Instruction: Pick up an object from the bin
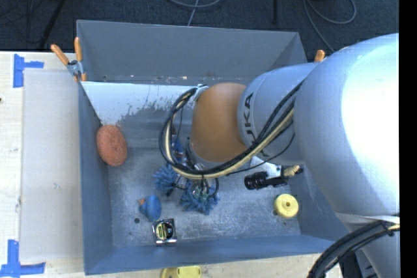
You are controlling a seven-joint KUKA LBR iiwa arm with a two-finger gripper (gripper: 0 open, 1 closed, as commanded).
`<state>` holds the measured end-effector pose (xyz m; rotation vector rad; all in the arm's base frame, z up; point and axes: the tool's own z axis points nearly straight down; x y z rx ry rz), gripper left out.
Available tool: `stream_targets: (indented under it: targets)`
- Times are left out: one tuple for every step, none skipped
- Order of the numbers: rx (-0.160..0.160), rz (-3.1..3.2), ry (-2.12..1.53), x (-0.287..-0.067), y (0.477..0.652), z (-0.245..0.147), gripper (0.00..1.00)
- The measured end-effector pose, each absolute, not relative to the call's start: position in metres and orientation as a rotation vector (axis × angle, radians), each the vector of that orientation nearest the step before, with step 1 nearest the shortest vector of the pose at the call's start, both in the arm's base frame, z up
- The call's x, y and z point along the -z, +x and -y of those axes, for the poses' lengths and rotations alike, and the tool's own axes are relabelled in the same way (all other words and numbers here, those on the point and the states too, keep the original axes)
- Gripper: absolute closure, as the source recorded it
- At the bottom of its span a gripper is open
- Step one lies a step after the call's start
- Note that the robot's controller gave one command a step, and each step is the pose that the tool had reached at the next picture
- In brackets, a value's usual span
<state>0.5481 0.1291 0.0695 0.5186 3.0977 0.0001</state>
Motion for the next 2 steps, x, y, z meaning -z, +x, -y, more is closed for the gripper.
stream_targets:
  targets:
    - [0.000, -3.097, 0.521, -0.070, 0.548, -0.129, 1.00]
    - [0.001, -3.106, 0.480, -0.170, 0.544, -0.124, 1.00]
